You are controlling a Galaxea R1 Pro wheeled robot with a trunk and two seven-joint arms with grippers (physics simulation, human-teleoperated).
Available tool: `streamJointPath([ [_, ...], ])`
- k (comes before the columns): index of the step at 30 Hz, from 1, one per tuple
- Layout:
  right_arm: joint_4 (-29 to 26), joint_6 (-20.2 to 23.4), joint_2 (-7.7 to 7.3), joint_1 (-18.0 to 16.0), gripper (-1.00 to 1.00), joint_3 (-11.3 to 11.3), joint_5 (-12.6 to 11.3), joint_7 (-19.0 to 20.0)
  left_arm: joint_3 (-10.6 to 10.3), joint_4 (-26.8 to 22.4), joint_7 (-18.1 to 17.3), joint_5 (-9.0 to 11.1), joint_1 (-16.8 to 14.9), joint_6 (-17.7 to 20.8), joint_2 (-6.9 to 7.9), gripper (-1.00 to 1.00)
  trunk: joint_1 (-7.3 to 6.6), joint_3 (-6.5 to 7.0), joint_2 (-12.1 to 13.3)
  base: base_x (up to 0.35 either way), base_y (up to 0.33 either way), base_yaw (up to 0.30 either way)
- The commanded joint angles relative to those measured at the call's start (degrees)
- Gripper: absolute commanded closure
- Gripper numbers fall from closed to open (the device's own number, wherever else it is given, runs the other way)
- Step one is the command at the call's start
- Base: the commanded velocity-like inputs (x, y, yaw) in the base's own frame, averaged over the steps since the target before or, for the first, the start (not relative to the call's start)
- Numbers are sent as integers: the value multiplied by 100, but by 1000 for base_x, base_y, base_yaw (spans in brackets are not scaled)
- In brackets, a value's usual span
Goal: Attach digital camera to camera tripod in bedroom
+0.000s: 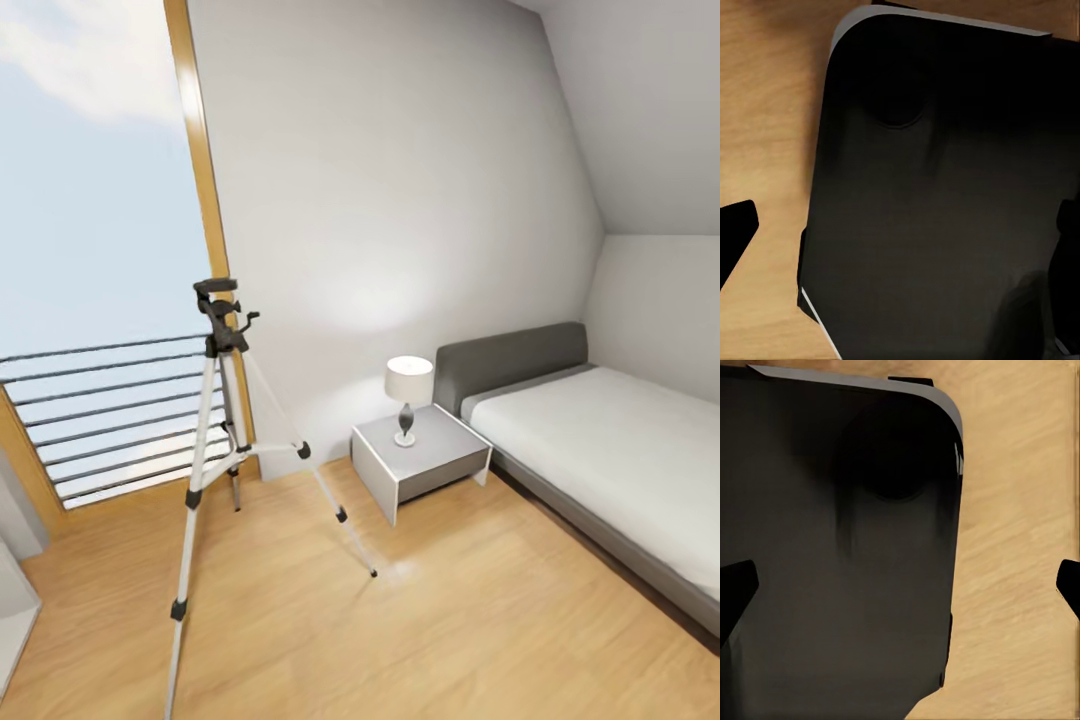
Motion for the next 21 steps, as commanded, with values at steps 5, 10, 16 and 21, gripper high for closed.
streamJointPath([
  [5, 4, -17, 0, -3, -100, 11, 18, -2, 3, -9, 0, 28, 3, 4, -2, -100, 3, -5, -2, 315, -96, 0],
  [10, 6, -19, 0, -3, -100, 11, 20, -6, -2, -9, 0, 29, 3, 8, -1, -100, 3, -5, -2, 310, -114, 0],
  [16, 7, -18, 0, -3, -100, 9, 20, -9, -4, -9, 0, 34, 3, 13, -1, -100, 3, -5, -2, 306, -122, 0],
  [21, 8, -6, 4, -3, -100, 15, 20, -15, -5, -9, 0, 35, 3, 14, -1, -100, 3, -5, -2, 305, -123, 0],
])
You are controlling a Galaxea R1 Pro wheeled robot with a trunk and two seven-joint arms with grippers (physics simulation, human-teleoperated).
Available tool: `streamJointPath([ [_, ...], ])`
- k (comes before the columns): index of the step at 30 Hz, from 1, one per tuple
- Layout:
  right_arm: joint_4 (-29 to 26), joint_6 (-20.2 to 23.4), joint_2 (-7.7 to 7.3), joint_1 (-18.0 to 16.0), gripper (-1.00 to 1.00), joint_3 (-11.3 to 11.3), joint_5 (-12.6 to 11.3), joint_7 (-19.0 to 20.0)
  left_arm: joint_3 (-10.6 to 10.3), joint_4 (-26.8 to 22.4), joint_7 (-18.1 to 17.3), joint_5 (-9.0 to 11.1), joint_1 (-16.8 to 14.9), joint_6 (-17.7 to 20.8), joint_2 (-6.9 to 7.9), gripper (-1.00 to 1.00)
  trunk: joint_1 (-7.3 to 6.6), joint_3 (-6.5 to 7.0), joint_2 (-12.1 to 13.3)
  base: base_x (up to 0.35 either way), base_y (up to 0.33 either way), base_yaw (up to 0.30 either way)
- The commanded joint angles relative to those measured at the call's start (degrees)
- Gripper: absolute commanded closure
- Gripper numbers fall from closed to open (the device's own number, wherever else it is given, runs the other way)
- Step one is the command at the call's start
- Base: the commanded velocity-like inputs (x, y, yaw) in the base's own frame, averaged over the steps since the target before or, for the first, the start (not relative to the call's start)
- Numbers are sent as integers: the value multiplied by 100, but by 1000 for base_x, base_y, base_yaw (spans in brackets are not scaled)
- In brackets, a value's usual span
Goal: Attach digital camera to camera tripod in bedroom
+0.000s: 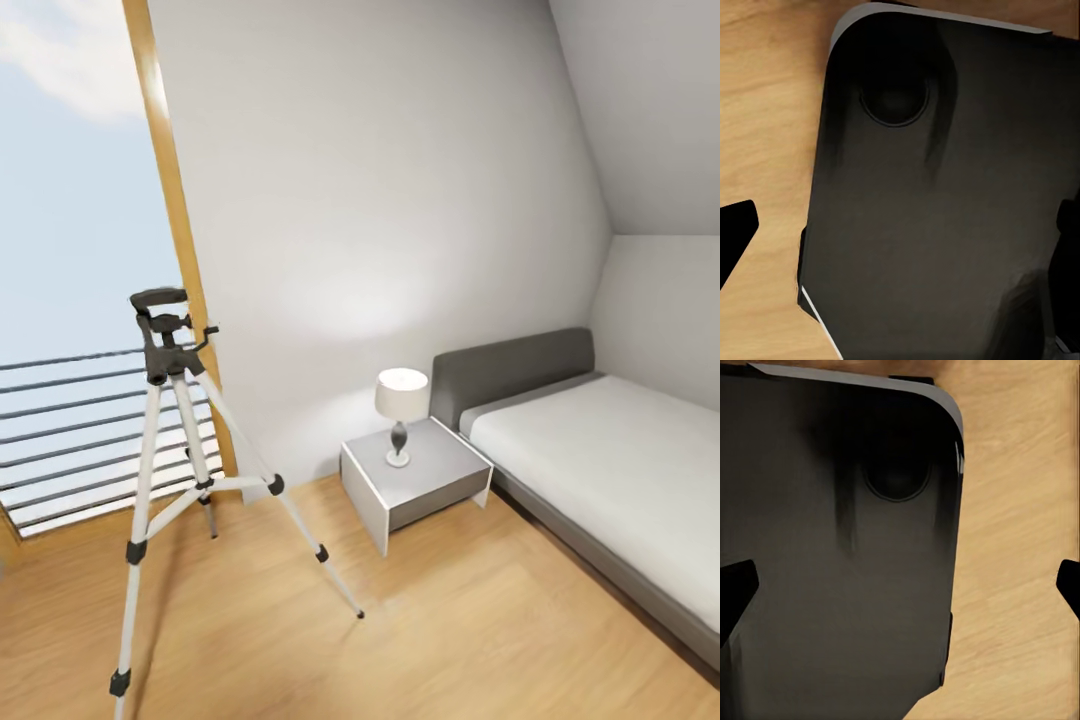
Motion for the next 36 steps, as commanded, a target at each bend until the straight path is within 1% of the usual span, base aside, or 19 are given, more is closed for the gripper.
streamJointPath([
  [1, 6, -16, 1, -3, -100, 12, 13, -10, 4, -9, 0, 36, 3, -8, -1, -100, 3, -5, -2, 305, -124, 0],
  [24, 6, -22, 5, -3, -100, 16, 13, -12, 10, -9, 9, 40, 3, -8, -1, -100, 3, -5, -2, 305, -124, 0],
  [30, 4, -35, -1, -3, -100, -3, 9, -12, 13, -9, 12, 43, 3, -30, -4, -100, 3, -5, -2, 304, -124, 176],
  [36, 6, -37, -4, -3, -100, -12, 3, -12, 20, -9, 17, 48, 3, -73, -5, -100, 3, -5, -2, 89, -33, 263],
])
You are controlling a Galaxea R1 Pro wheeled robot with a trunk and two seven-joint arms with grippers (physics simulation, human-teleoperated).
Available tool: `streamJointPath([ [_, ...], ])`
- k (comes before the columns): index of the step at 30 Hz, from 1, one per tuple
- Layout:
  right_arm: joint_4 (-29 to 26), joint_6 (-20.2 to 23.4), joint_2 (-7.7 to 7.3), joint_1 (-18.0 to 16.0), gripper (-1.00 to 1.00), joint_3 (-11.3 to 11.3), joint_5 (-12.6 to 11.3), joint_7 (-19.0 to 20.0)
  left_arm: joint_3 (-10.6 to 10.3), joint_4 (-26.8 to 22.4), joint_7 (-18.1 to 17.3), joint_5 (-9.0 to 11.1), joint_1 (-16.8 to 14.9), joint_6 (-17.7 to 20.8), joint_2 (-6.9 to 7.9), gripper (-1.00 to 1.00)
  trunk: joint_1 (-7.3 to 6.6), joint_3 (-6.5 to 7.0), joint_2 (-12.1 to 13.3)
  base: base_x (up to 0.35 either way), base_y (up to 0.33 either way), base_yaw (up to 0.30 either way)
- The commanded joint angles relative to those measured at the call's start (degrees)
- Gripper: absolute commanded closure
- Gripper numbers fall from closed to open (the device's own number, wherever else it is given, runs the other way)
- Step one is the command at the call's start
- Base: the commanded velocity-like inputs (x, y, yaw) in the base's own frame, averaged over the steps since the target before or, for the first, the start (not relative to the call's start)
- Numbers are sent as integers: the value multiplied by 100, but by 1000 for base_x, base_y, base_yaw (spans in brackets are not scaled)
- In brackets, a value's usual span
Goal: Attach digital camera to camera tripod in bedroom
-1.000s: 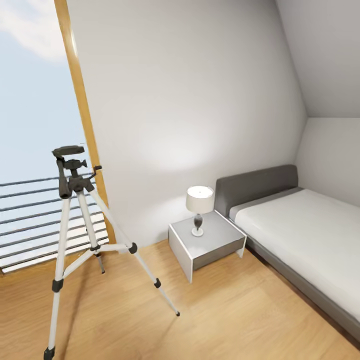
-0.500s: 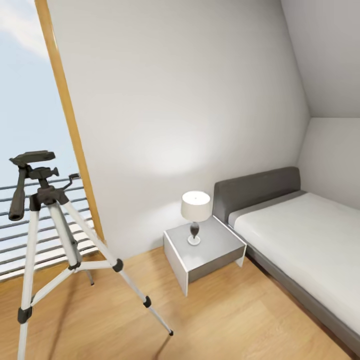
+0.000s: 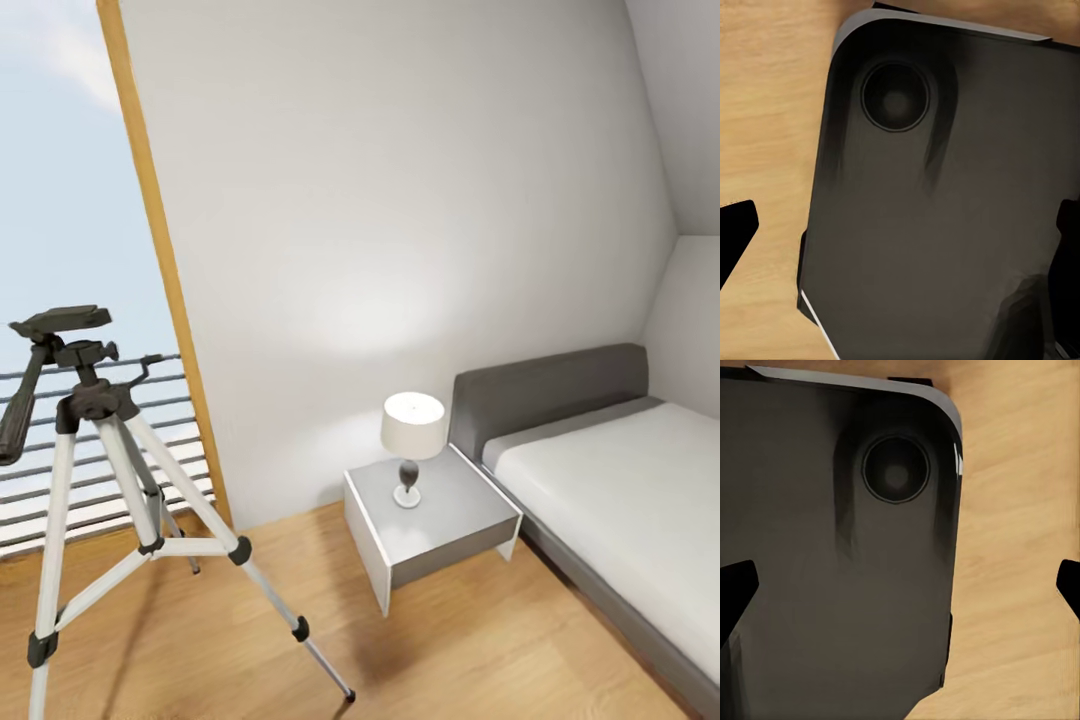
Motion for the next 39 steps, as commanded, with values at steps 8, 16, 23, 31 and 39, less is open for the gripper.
streamJointPath([
  [8, 6, -18, 3, -3, -100, 19, 13, -10, 10, -9, 2, 76, 3, -11, 2, -100, 1, -5, -3, 15, -6, 271],
  [16, 4, -18, 1, -3, -100, 26, 13, -10, 11, -9, 2, 510, 3, -11, 3, -100, 1, -5, -3, 3, -1, 273],
  [23, 5, -18, 0, -3, -100, 31, 13, -10, 7, -9, 0, 1048, 3, -19, 3, -100, 1, -5, -3, 0, 0, 273],
  [31, 5, -18, 1, -3, -100, 35, 13, -10, -3, -9, -5, 1131, 3, -20, 2, -100, 1, -5, -3, 0, 0, 273],
  [39, 5, -18, 0, -3, -100, 36, 13, -10, 2, -9, -7, 1147, 3, -20, 3, -100, 1, -5, -3, 0, 0, 273],
])
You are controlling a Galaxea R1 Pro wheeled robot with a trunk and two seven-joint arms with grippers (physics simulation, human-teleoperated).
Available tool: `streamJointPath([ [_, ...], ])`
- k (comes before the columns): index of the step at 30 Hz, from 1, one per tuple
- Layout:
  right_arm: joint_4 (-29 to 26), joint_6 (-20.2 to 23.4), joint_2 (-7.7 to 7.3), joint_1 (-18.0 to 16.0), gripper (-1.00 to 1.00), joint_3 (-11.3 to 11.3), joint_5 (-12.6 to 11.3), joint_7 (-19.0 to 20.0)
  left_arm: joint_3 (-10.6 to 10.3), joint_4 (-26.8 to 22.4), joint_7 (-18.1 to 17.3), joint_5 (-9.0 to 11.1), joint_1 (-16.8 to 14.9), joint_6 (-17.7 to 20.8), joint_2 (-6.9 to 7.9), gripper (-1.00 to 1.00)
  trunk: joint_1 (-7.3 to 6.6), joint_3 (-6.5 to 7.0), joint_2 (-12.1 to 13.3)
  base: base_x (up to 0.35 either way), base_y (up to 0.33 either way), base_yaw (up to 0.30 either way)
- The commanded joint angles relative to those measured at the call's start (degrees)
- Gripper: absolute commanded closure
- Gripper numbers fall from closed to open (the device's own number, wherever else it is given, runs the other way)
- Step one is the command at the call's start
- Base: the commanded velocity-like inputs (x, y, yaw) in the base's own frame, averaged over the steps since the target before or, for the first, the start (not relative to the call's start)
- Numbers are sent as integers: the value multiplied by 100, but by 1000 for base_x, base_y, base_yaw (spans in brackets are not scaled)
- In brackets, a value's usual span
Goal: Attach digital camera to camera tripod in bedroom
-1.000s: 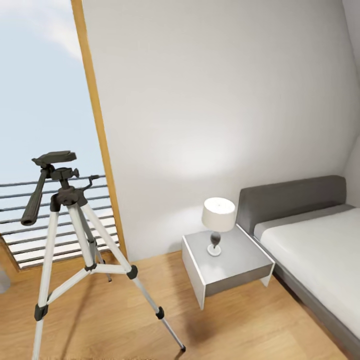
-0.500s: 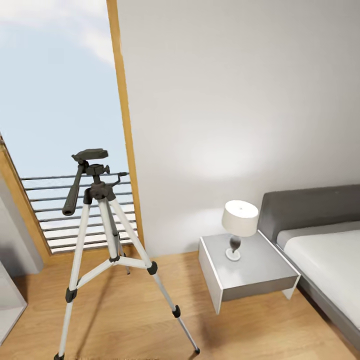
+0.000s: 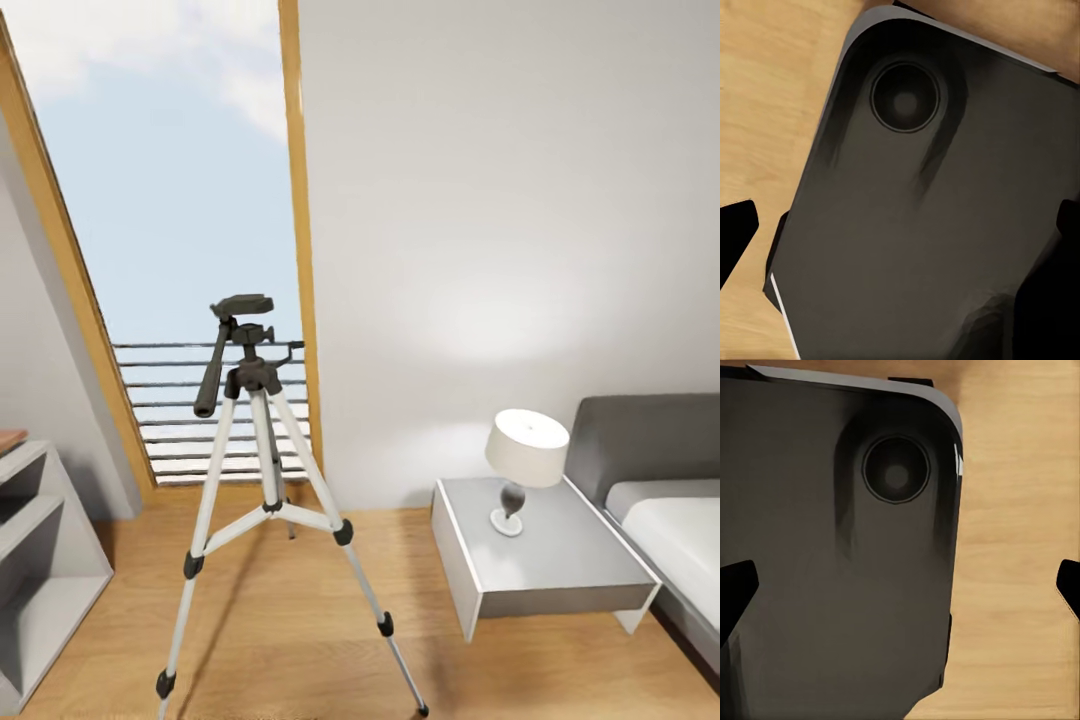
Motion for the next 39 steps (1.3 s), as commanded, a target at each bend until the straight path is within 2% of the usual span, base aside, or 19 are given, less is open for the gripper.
streamJointPath([
  [1, 6, -18, 1, -4, -100, 11, 12, -10, 5, -9, 1, 27, 3, -8, -1, -100, 0, -5, -2, 0, 0, 273],
  [21, 6, -18, 4, -4, -100, 3, 12, -10, -18, -9, 1, -8, 3, -4, -9, -100, 0, -5, -2, 14, 0, 273],
  [34, 6, -12, 5, -4, -100, -6, 5, -8, -38, -10, 1, -34, 3, 1, -10, -100, 0, -5, -2, 177, -30, 256],
  [39, 6, -12, 1, -4, -100, -39, -36, -2, -39, -9, 1, -40, 3, 1, -10, -100, 0, -5, -2, 258, -159, 74],
])
